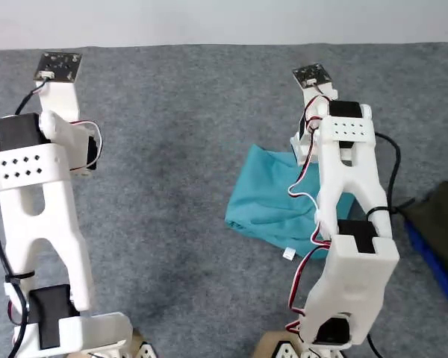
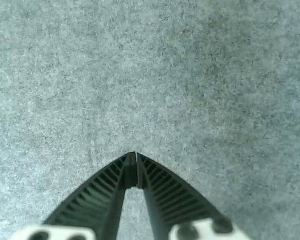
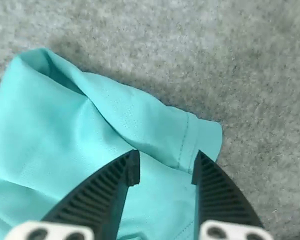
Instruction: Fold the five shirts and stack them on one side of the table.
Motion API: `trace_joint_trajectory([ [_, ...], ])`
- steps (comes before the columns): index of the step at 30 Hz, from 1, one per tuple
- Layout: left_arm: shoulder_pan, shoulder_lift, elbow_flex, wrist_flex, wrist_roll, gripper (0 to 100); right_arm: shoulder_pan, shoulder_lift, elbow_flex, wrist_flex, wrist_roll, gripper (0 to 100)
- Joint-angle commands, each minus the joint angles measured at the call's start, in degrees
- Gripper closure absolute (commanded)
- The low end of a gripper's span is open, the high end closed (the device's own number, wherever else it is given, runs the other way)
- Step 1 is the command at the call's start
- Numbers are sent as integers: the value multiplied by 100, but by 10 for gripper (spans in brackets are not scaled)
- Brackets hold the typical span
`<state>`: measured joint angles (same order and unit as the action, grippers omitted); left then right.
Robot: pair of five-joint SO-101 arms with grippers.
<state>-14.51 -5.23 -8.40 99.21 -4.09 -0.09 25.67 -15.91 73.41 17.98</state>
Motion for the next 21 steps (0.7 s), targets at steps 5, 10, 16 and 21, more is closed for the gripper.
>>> trace_joint_trajectory([
  [5,-26,-264,-22,132,-53,994,-48,154,-290,136,35,812],
  [10,-26,-237,-22,132,-53,994,-163,251,-281,295,18,812],
  [16,-26,-229,-22,132,-53,994,-163,435,-273,330,-62,812],
  [21,-26,-229,-22,132,-53,994,-163,532,-290,312,-413,818],
])
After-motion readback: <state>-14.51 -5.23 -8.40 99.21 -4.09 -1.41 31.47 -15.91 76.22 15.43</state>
